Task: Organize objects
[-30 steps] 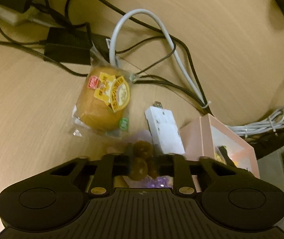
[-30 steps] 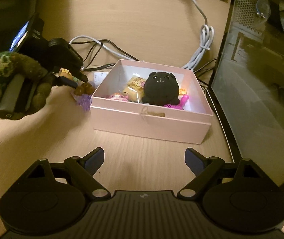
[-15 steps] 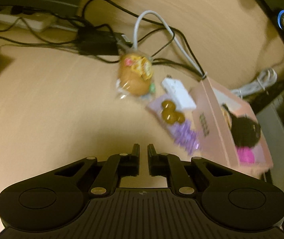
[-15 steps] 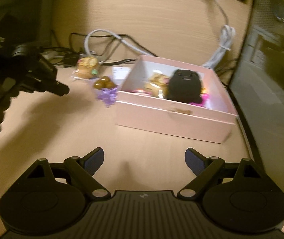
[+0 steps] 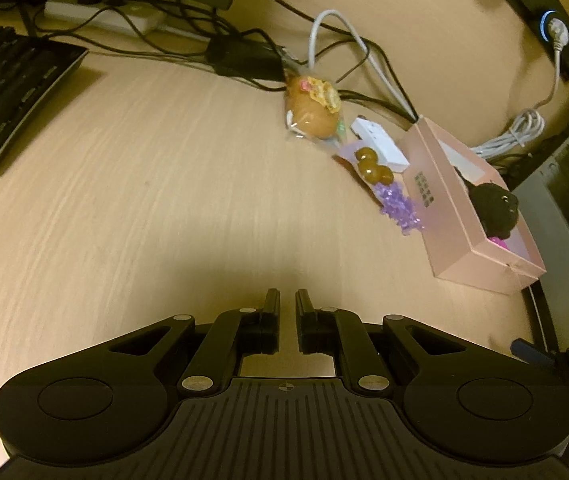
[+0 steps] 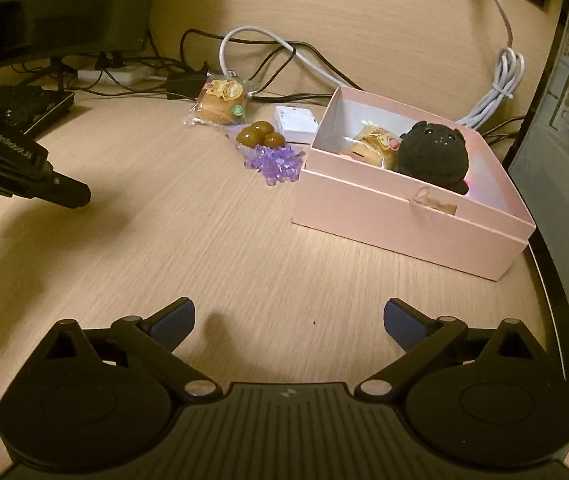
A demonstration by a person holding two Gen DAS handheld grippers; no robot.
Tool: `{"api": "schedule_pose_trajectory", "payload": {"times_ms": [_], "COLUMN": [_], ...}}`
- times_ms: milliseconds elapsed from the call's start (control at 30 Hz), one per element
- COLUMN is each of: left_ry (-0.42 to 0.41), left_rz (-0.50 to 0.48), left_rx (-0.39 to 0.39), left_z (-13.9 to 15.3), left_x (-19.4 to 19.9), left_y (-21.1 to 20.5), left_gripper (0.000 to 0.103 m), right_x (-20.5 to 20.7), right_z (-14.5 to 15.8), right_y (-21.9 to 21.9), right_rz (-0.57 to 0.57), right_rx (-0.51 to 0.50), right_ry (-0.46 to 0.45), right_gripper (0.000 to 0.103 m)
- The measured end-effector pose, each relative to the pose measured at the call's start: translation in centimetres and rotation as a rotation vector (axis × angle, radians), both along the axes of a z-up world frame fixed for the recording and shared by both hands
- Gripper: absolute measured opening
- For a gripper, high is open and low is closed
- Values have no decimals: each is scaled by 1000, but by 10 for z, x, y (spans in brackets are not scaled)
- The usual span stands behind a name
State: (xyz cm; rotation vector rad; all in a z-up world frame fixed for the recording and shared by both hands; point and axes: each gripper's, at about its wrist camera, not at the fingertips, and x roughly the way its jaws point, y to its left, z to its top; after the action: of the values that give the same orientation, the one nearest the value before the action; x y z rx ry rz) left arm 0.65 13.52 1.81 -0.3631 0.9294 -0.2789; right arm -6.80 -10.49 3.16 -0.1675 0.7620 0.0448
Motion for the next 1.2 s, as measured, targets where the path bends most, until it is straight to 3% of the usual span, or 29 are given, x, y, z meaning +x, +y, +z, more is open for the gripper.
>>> {"api": "schedule_pose_trajectory", "payload": {"times_ms": [167,300,533,700,867,900,967,1033,1200], "left_ry": [-23,-58,-91,-81,-45,-41,-36,-34,-33], "left_rz": [-3,0,-12,0,21,20,23,25,-2], "left_rx": [-8,81,77,77,73,73,67,58,41], "left_z": [2,7,16,21,21,21,20,19,15], "left_x": [0,0,-2,-7,-11,-11,-10,-7,3], "left_y": [-4,-4,20,44,64,67,70,70,61], "left_gripper": [15,16,17,16,16,16,16,16,16], "right_x": [10,40,146,239,296,301,303,304,273], "right_z": [7,27,51,34,12,9,5,0,4], "right_y": [4,14,55,85,105,109,114,117,106], "right_rz": [28,62,135,98,76,86,101,100,150], "right_rx": [-5,37,94,81,70,73,59,45,117], "right_ry": [-23,-66,-105,-49,4,15,40,64,107], "right_gripper": [101,101,103,103,103,100,80,54,52]}}
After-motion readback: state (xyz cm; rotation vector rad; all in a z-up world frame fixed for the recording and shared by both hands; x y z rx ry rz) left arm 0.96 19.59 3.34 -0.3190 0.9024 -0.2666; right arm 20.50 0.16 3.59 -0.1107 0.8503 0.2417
